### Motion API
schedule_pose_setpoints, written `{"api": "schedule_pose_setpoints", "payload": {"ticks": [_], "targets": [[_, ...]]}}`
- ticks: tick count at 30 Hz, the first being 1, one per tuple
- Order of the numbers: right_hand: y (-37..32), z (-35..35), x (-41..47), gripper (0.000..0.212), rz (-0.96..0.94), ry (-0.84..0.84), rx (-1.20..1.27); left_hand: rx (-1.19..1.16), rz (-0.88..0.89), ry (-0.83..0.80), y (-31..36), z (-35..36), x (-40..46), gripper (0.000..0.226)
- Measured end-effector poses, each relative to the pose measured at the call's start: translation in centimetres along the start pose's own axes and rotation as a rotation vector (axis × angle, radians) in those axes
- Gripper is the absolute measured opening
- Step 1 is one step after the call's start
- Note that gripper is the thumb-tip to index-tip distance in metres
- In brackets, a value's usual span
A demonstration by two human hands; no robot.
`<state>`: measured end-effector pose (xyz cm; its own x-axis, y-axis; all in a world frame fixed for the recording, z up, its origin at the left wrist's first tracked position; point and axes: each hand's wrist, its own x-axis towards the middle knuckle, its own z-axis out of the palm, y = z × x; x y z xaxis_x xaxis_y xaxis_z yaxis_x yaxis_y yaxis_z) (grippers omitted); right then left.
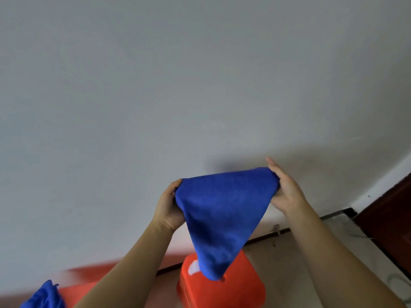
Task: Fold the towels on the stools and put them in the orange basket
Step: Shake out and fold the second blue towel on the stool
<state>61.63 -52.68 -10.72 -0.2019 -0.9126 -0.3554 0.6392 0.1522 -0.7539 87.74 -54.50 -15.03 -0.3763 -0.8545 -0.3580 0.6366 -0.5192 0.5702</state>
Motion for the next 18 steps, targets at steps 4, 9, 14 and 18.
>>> {"api": "schedule_pose_setpoints", "payload": {"ticks": [4,9,14,18], "targets": [[-2.8,-0.7,0.3,0.029,0.057,-0.035,-0.263,0.007,0.056,0.031,2.2,-1.4,0.6,0.023],[-4.4,-0.1,0.8,0.016,0.142,-0.018,-0.729,0.136,0.085,0.079,4.3,-0.4,0.0,0.025],[-4.7,-0.5,1.0,0.024,0.228,-0.012,-0.947,0.191,0.190,0.156,6.2,-0.5,-0.3,0.022],[-4.6,-0.9,0.4,0.025,0.293,-0.137,-0.843,0.365,0.296,0.251,7.5,-0.6,-0.5,0.016]]}}
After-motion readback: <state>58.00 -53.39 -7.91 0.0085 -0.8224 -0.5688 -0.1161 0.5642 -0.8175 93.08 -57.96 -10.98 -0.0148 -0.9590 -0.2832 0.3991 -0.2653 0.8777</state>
